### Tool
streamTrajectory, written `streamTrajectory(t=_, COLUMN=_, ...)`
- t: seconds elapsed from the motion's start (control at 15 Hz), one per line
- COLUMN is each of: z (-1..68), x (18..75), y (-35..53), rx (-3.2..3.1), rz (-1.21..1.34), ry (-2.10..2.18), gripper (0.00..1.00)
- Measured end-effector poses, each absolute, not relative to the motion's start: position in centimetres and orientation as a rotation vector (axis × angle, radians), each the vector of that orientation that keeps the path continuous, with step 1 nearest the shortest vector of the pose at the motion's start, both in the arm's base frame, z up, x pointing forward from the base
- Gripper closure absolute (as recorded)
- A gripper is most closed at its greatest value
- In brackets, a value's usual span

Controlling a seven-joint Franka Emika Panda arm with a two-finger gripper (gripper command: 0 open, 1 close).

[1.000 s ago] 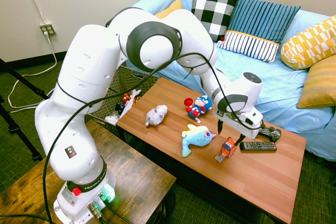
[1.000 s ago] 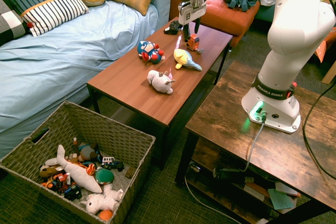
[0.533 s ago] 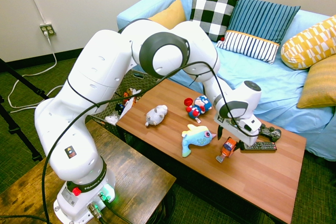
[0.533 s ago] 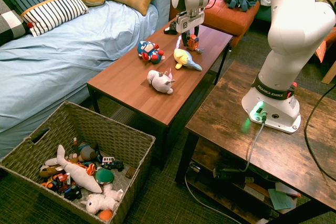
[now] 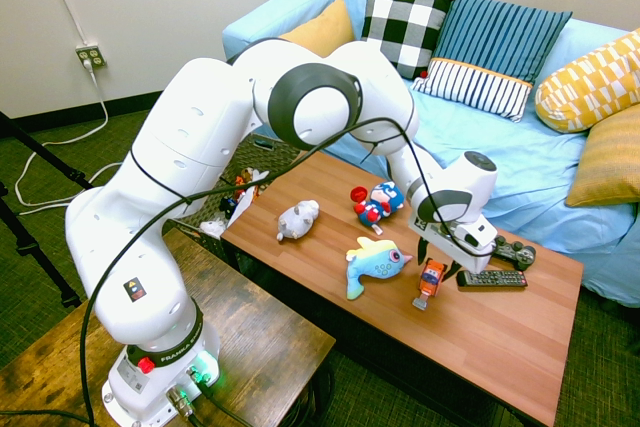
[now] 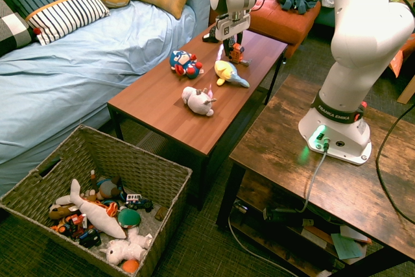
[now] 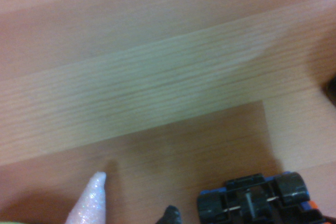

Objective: Put the toy car in the basket

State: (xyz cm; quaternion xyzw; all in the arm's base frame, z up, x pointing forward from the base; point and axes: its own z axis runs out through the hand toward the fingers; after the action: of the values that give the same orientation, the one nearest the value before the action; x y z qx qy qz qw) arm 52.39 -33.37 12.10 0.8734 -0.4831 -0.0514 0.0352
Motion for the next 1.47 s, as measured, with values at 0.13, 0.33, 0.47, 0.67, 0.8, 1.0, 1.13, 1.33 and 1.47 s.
streamTrajectory(t=0.13, z=11.8, x=52.4, y=-33.5, rx=2.678, rz=-0.162, ry=-1.489, gripper=1.00)
streamTrajectory(t=0.33, z=12.0, x=52.6, y=-33.6, rx=2.674, rz=-0.154, ry=-1.495, gripper=1.00)
streamTrajectory(t=0.47, z=13.1, x=52.9, y=-34.0, rx=2.673, rz=-0.140, ry=-1.514, gripper=1.00)
streamTrajectory(t=0.67, z=20.2, x=52.9, y=-34.3, rx=2.738, rz=-0.004, ry=-1.522, gripper=1.00)
streamTrajectory(t=0.8, z=26.3, x=53.8, y=-30.5, rx=2.816, rz=0.123, ry=-1.399, gripper=1.00)
streamTrajectory(t=1.0, z=31.8, x=55.9, y=-16.7, rx=2.869, rz=0.264, ry=-1.062, gripper=1.00)
streamTrajectory(t=1.13, z=33.3, x=56.1, y=-5.6, rx=2.867, rz=0.320, ry=-0.839, gripper=1.00)
streamTrajectory(t=1.33, z=33.9, x=53.7, y=11.3, rx=2.804, rz=0.316, ry=-0.608, gripper=1.00)
streamTrajectory(t=1.47, z=33.7, x=48.4, y=24.9, rx=2.784, rz=0.317, ry=-0.498, gripper=1.00)
